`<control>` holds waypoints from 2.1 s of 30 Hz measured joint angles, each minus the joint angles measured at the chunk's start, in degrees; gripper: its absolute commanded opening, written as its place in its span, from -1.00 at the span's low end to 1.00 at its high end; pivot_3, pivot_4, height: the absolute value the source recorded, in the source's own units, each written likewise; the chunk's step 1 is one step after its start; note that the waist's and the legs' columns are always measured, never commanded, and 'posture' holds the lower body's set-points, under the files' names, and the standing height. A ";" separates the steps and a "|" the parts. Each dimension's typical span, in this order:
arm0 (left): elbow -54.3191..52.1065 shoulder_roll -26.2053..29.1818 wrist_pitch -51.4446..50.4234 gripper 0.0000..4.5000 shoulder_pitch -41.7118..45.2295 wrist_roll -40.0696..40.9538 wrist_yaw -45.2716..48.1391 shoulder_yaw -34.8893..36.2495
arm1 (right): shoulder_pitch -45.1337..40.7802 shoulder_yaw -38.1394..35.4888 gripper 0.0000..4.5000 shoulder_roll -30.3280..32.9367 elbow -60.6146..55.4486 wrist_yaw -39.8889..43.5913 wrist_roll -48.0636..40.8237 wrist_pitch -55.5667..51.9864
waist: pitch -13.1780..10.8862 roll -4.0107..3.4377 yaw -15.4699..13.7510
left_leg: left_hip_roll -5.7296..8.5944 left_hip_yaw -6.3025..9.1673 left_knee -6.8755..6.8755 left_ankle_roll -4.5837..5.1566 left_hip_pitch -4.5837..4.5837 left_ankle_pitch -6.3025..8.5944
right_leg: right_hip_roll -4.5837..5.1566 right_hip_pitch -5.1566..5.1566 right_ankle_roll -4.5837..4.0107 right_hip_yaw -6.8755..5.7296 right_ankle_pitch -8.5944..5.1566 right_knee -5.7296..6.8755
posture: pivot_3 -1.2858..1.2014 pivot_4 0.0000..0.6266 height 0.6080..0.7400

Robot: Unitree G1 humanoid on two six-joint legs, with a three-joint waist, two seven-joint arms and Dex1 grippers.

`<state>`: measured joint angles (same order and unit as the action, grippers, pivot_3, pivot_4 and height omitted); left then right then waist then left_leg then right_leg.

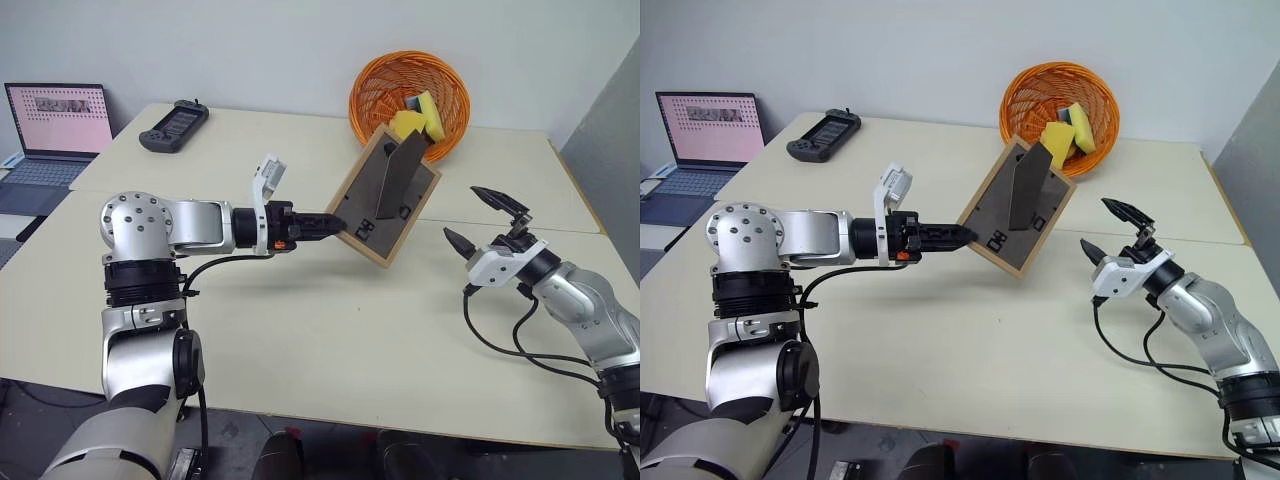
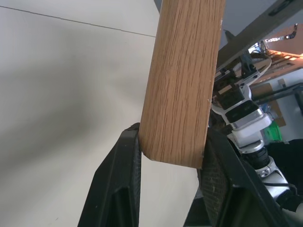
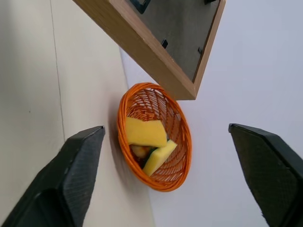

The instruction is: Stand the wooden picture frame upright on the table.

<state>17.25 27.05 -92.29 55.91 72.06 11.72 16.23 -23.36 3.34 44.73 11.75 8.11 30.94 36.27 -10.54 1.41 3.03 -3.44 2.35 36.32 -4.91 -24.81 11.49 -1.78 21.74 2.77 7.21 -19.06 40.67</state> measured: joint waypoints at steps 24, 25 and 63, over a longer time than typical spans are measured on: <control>2.42 6.05 8.31 -0.41 -4.57 38.12 -26.00 -14.34 | -7.72 6.83 0.99 -2.03 7.86 -19.79 16.22 7.21 | 0.00 0.00 0.16 | 0.08 0.12 0.49 0.00 -0.01 0.01 | 0.04 -0.06 0.00 -0.02 0.00 0.31 | 0.03 -0.52 1.00; 2.24 6.08 8.78 -0.41 -4.57 38.13 -26.02 -14.47 | -7.94 7.07 0.99 -2.04 8.38 -19.98 16.37 7.28 | 0.00 0.00 0.16 | 0.09 0.13 0.49 0.00 -0.01 0.01 | 0.04 -0.06 0.00 -0.03 0.00 0.31 | 0.03 -0.52 1.00; 1.54 6.94 11.53 -0.41 -4.56 40.17 -24.51 -14.80 | -9.70 9.26 -0.35 -2.15 11.06 -23.28 17.48 6.75 | 0.00 0.00 0.20 | 0.12 0.21 0.51 0.01 -0.01 0.01 | 0.04 -0.10 -0.01 -0.05 0.00 0.31 | 0.03 -0.52 1.00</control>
<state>18.78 33.99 -80.76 51.35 112.23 -12.79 1.43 -33.06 12.60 42.58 22.81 -15.17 48.43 43.02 -10.53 1.41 3.23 -3.33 2.56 36.83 -4.91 -24.82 11.50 -1.74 21.64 2.76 7.16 -19.06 40.98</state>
